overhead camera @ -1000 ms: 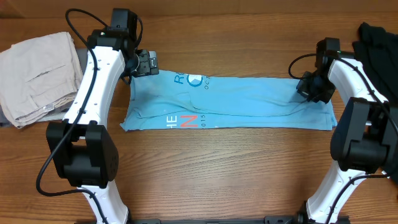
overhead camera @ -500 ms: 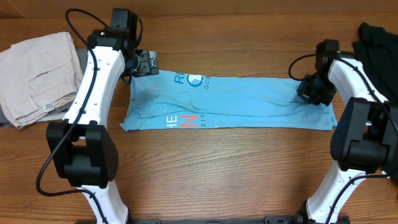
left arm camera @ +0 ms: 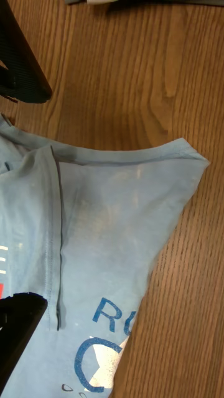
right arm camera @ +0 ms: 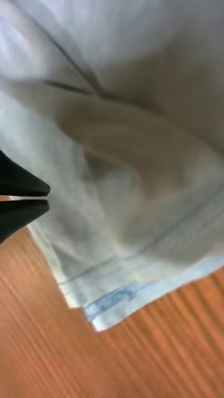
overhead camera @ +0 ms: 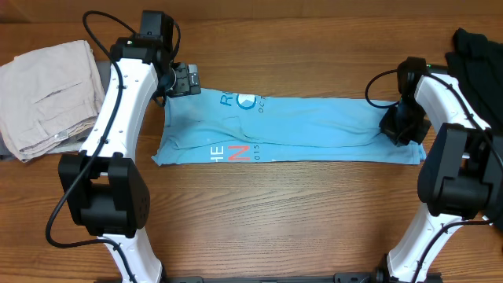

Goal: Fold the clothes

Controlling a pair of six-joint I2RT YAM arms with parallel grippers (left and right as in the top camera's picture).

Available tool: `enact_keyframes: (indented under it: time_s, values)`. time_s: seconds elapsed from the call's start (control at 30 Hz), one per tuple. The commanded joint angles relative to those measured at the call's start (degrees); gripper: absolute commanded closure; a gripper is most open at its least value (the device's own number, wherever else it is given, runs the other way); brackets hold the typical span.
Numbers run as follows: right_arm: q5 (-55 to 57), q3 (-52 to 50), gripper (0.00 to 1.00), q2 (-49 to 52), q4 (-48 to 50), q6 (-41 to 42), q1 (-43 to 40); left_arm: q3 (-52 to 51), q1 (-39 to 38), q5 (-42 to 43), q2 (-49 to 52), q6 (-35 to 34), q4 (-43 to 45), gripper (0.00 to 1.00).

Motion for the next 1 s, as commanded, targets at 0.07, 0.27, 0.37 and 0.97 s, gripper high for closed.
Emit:
enact_keyframes:
  time_s: [0.07, 0.27, 0.37, 0.97]
  values:
    - [-3.23, 1.11, 0.92, -0.02, 3.26, 6.62, -0.46, 0.5, 0.31, -0.68, -0.46, 0.28, 0.11, 0.0]
    - [-5.2, 1.18, 0.73, -0.02, 7.08, 10.91, -0.46, 0.5, 0.31, -0.68, -0.46, 0.28, 0.11, 0.0]
    - [-5.22, 1.18, 0.54, 0.0, 8.74, 10.93, -0.46, 0.5, 0.31, -0.68, -0.46, 0.28, 0.11, 0.0]
    - [-11.1, 3.43, 0.8, 0.0, 9.53, -2.64, -0.96, 0.5, 0.31, -0.68, -0.46, 0.28, 0.11, 0.0]
